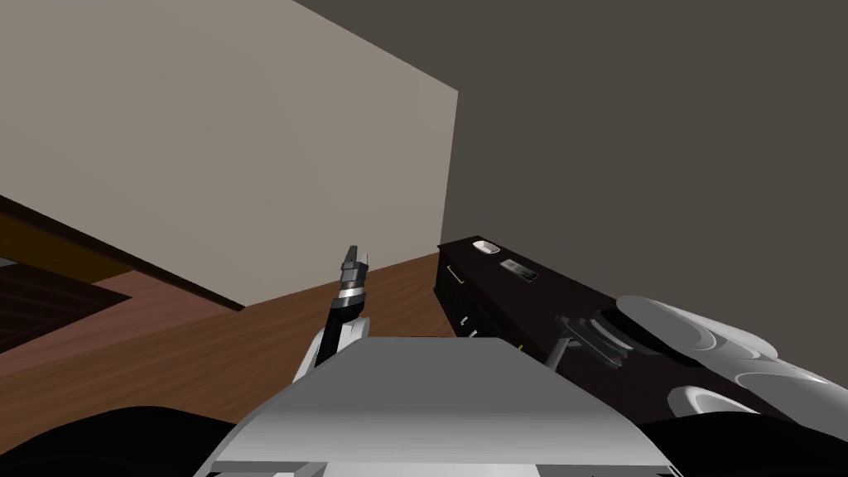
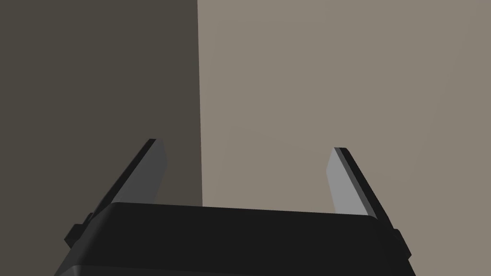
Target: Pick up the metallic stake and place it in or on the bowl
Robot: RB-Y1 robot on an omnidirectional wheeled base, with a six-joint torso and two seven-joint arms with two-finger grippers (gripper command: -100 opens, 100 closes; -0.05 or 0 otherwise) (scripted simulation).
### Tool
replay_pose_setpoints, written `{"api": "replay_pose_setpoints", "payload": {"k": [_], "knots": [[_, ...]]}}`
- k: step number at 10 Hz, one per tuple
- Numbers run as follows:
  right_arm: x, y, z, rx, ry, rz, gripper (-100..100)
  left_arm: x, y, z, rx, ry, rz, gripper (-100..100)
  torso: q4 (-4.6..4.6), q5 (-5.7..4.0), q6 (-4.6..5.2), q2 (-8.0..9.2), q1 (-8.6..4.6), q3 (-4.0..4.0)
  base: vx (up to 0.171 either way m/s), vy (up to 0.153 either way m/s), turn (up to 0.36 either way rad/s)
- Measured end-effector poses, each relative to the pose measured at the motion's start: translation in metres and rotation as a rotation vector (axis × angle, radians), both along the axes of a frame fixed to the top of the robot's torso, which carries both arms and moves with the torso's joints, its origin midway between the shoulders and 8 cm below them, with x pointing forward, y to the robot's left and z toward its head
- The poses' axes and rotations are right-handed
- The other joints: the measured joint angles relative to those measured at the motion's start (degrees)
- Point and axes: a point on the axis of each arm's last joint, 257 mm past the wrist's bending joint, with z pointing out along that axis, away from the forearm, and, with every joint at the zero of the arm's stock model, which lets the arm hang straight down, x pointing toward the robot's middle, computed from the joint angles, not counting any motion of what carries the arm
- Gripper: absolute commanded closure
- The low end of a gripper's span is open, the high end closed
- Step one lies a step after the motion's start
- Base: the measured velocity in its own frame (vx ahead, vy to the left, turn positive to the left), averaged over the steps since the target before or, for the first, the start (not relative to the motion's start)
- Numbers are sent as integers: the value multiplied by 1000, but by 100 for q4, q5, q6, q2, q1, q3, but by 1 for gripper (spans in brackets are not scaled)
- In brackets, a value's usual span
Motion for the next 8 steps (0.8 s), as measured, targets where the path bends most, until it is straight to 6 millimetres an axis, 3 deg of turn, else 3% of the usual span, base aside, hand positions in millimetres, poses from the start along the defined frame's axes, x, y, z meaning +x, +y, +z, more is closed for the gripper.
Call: {"api": "replay_pose_setpoints", "payload": {"k": [2,3,4,5,6,7,8], "knots": [[0,0,0,0,-1,0,100,0,0,0,0,0,0,0,-1,1,3,0,-1,0,0,0,0],[0,0,0,0,-1,0,0,0,0,0,0,0,0,0,-1,1,3,0,-1,0,0,0,0],[0,0,0,0,-1,0,100,0,0,0,0,0,0,0,-1,1,3,0,0,0,-1,6,-87],[4,-2,8,-1,-4,4,100,0,0,0,0,0,0,0,1,7,7,2,3,1,1,2,-25],[4,-2,9,-1,-2,5,0,0,0,0,0,0,0,0,-1,1,4,2,3,1,0,0,0],[4,-2,9,-1,-2,5,100,0,0,0,0,0,0,0,-1,1,4,1,1,0,-48,8,198],[0,-7,12,-10,9,6,100,0,0,0,0,0,0,0,2,4,-6,10,4,5,-101,11,256]]}}
